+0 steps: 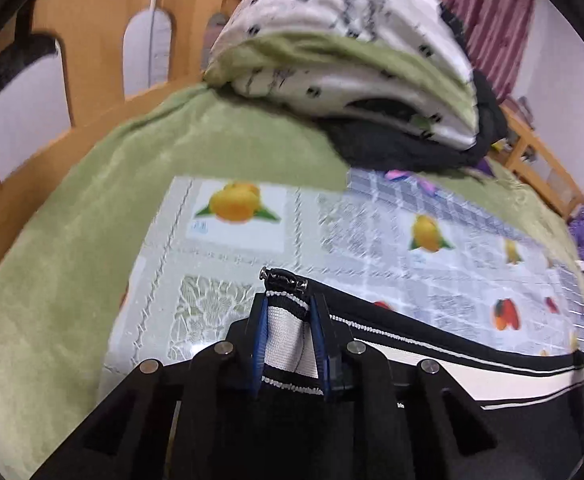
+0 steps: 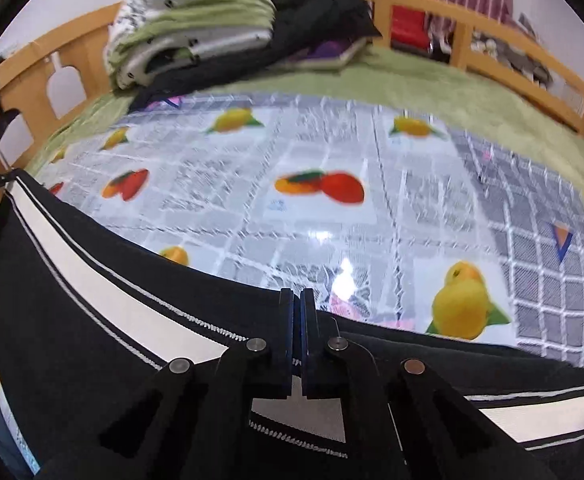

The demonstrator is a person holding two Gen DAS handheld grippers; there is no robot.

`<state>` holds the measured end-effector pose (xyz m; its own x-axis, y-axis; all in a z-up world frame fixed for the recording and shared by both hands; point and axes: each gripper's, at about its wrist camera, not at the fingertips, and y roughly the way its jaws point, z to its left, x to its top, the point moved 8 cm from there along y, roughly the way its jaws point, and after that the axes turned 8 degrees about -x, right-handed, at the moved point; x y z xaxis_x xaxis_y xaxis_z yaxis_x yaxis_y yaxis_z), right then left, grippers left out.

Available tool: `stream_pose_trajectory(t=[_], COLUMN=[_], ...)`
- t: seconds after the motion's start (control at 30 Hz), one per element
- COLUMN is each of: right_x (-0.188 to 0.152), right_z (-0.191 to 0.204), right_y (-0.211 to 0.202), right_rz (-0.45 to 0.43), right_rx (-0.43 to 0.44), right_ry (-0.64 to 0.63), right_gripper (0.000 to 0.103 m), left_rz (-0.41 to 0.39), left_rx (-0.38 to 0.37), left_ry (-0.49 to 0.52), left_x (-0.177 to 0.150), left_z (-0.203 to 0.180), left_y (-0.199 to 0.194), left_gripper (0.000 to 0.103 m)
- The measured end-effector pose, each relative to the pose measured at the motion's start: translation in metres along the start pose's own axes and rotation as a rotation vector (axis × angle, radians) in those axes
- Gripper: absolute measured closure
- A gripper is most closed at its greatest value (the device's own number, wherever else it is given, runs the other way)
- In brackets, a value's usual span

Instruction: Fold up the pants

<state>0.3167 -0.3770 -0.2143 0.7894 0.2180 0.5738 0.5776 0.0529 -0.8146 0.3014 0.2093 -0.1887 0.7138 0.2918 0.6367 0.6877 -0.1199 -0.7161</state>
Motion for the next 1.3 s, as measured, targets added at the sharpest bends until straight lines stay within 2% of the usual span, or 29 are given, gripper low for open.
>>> stream_pose_trajectory(t=[0.1, 0.17, 0.27, 0.3, 0.33, 0.37, 0.4, 0.47, 0.5, 0.63, 0.73, 0.77, 0.8, 0.83, 0.87, 0.97, 1.1, 1.17, 1.23, 1.3], right_x=[-0.013, -0.014, -0.015, -0.016, -0.015, -0.015, -0.015, -0.019, -0.021, -0.035, -0.044, -0.049, -0.051, -0.049, -0.048, -0.046, -0.046, -0.043, -0.044, -0.059], right_z=[0.003, 0.001, -0.004, -0.005, -0.009, -0.017, -0.026, -0.051, -0.059, -0.094, -0.102, -0.099, -0.097, -0.097, -0.098, -0.108, -0.108, -0.115, -0.131, -0.151], right_y=[0.025, 0.026, 0.023, 0.019, 0.011, -0.003, -0.016, -0.038, -0.041, -0.025, -0.001, 0.008, 0.012, 0.014, 0.016, 0.016, 0.015, 0.000, -0.031, -0.071], right_rz=[0.047, 0.039, 0.066, 0.077, 0.072, 0.038, -0.008, -0.088, -0.095, -0.014, 0.037, 0.052, 0.039, 0.023, 0.030, 0.015, 0.016, 0.003, -0.058, -0.131], right_rx=[-0.019, -0.010, 0.007, 0.012, 0.015, 0.006, -0.013, -0.032, -0.040, -0.056, -0.072, -0.101, -0.139, -0.186, -0.177, -0.134, -0.168, -0.172, -0.268, -0.292], right_ry=[0.002, 0.037, 0.068, 0.063, 0.054, 0.048, 0.045, 0.065, 0.071, 0.059, -0.009, -0.062, -0.115, -0.138, -0.128, -0.060, -0.019, 0.065, 0.133, 0.234], right_gripper=[0.100, 0.100, 0.094, 0.092, 0.089, 0.079, 0.057, 0.037, 0.037, 0.037, 0.040, 0.055, 0.088, 0.094, 0.096, 0.097, 0.095, 0.095, 0.089, 0.072], left_rz=[0.032, 0.041, 0.062, 0.068, 0.069, 0.064, 0.047, 0.019, 0.023, 0.044, 0.059, 0.066, 0.069, 0.073, 0.073, 0.074, 0.076, 0.074, 0.070, 0.063], left_rx=[0.052, 0.076, 0.123, 0.130, 0.148, 0.169, 0.170, 0.128, 0.108, 0.044, 0.027, 0.027, 0.032, 0.041, 0.045, 0.049, 0.043, 0.032, 0.029, 0.036], left_ry=[0.014, 0.012, 0.019, 0.021, 0.021, 0.022, 0.021, 0.014, 0.012, -0.018, -0.010, 0.001, 0.009, 0.021, 0.029, 0.032, 0.039, 0.049, 0.062, 0.072], left_x=[-0.011, -0.015, -0.014, -0.013, -0.013, -0.012, -0.011, -0.013, -0.015, -0.027, -0.035, -0.038, -0.039, -0.041, -0.041, -0.041, -0.041, -0.042, -0.045, -0.050], left_z=[0.004, 0.006, 0.005, 0.004, 0.004, 0.005, 0.004, -0.003, -0.007, -0.028, -0.044, -0.049, -0.052, -0.055, -0.057, -0.061, -0.067, -0.071, -0.072, -0.071], left_y=[0.022, 0.031, 0.030, 0.027, 0.022, 0.017, 0.011, 0.002, 0.001, 0.003, 0.005, 0.006, 0.006, 0.005, 0.004, -0.002, -0.011, -0.021, -0.033, -0.045], left_gripper=[0.083, 0.082, 0.076, 0.073, 0.064, 0.059, 0.051, 0.048, 0.048, 0.048, 0.048, 0.048, 0.048, 0.048, 0.048, 0.048, 0.048, 0.048, 0.048, 0.048])
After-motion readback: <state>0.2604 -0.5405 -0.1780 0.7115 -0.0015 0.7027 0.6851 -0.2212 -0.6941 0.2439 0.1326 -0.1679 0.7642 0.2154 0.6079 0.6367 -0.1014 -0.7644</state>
